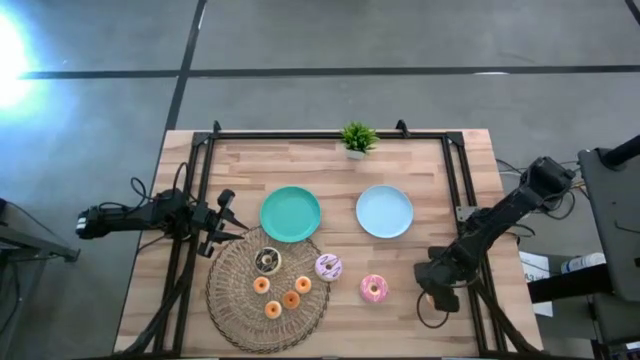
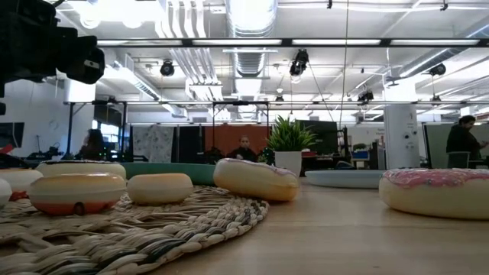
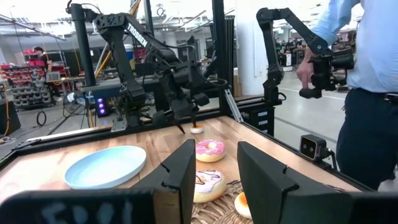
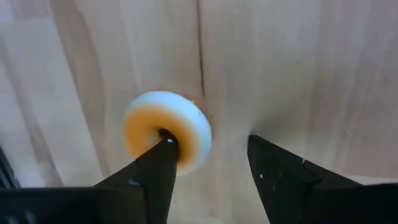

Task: Pick & Place donuts
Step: Put the small white donut into the blue plate

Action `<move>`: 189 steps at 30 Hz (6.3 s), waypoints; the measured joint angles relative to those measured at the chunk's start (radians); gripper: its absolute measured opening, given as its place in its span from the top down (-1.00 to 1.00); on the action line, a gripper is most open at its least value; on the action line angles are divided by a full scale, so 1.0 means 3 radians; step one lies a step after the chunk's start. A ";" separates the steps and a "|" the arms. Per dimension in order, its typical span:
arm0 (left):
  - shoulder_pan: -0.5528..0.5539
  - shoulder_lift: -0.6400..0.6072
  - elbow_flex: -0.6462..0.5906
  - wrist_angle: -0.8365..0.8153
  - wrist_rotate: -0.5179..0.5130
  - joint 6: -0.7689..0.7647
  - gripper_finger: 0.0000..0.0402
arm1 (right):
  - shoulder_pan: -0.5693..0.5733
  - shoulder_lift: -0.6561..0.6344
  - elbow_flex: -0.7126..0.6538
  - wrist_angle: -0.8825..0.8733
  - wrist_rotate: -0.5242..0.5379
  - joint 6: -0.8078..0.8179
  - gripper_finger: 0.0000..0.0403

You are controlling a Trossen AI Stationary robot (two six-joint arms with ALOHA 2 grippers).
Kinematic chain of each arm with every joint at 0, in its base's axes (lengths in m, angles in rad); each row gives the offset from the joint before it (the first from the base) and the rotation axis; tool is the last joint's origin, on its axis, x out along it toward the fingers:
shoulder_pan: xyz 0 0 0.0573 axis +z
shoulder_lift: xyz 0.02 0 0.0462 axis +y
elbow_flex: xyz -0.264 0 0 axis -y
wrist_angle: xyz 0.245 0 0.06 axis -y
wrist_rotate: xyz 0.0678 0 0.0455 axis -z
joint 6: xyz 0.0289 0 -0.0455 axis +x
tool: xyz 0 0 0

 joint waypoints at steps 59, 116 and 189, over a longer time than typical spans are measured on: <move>0.0000 -0.0001 0.0005 0.2413 -0.0134 -0.1279 0.53 | -0.1409 -0.1825 -0.0240 0.0600 0.2843 0.0991 0.94; 0.0099 0.4277 0.2751 0.1991 -0.2019 -0.2421 0.53 | -0.1890 -0.1815 -0.0106 0.1283 0.2836 -0.0431 0.94; 0.0123 0.6386 0.5586 -0.0591 -0.1677 -0.1227 0.14 | -0.1990 -0.1823 -0.0107 0.1269 0.3014 -0.0922 0.94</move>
